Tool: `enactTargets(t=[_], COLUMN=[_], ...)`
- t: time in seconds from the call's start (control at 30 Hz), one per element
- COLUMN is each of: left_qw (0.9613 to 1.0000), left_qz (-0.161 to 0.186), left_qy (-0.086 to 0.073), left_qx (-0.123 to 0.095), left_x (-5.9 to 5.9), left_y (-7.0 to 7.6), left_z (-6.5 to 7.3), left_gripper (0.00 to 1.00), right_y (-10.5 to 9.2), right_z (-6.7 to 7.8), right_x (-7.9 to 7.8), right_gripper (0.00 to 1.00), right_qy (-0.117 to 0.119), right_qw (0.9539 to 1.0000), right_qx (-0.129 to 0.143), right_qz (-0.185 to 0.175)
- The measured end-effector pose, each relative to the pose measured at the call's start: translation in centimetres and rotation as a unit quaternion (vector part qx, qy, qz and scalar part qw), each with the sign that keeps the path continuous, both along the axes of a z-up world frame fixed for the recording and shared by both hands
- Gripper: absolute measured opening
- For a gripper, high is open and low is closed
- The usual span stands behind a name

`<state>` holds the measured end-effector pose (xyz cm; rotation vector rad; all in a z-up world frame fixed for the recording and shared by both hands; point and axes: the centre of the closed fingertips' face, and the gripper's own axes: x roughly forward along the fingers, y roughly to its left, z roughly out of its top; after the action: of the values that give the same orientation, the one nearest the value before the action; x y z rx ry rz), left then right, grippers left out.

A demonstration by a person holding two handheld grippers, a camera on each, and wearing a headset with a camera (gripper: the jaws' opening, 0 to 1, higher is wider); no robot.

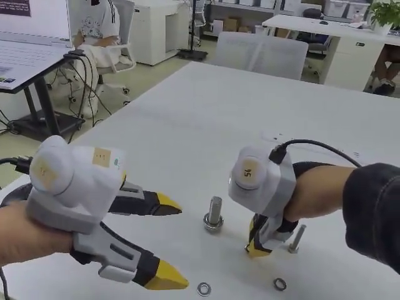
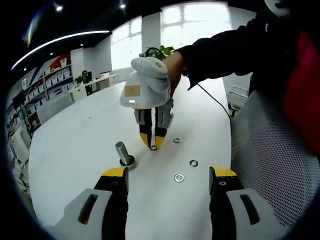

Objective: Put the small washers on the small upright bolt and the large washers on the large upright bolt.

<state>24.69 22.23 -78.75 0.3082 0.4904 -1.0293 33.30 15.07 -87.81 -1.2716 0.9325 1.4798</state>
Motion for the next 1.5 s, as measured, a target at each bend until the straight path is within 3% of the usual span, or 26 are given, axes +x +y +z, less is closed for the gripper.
enactTargets(t=[0.1,0.23,0.33,0.4,0.5,0.63,1.03,1.13,1.37,1.5], left_qw=[0.9999,1.0,0.9996,0.9997,0.9998,0.9995,0.9991,0.9999,0.9998,0.9994], left_qz=[-0.007,0.004,-0.014,-0.01,-0.005,-0.019,-0.03,-0.01,-0.007,0.006], left_qy=[-0.001,-0.005,-0.012,-0.016,-0.016,-0.015,-0.015,-0.014,-0.009,-0.011], left_qx=[0.014,-0.007,0.02,0.012,0.005,0.018,0.027,0.0,-0.015,-0.033], left_x=[0.0,0.4,0.3,0.6,0.8,0.4,0.9,1.3,0.9,1.1], left_y=[0.4,0.3,0.3,0.5,0.7,0.6,0.6,0.2,-1.0,-1.3], left_z=[0.1,0.7,0.7,1.3,1.6,1.5,1.7,1.6,0.6,0.8], left_gripper=[0.65,0.65,0.65,0.65,0.65,0.65,0.66,0.66,0.67,0.67], right_y=[0.0,0.0,0.0,0.0,0.0,0.0,0.1,0.1,0.1,0.0], right_z=[0.0,0.0,0.0,0.0,0.0,0.0,0.1,0.1,0.0,0.0], right_x=[0.0,0.0,0.0,0.0,0.0,0.1,0.1,0.1,0.1,0.0], right_gripper=[0.14,0.14,0.14,0.14,0.14,0.14,0.14,0.14,0.14,0.14], right_qy=[0.0,0.0,-0.002,-0.002,-0.002,-0.002,0.0,0.001,-0.001,-0.002], right_qw=[1.0,1.0,1.0,1.0,1.0,1.0,1.0,1.0,1.0,1.0], right_qx=[0.0,0.0,-0.001,-0.002,-0.003,-0.002,-0.001,0.0,0.0,0.001], right_qz=[-0.001,-0.001,0.0,0.0,0.001,0.0,-0.002,-0.002,0.0,0.002])
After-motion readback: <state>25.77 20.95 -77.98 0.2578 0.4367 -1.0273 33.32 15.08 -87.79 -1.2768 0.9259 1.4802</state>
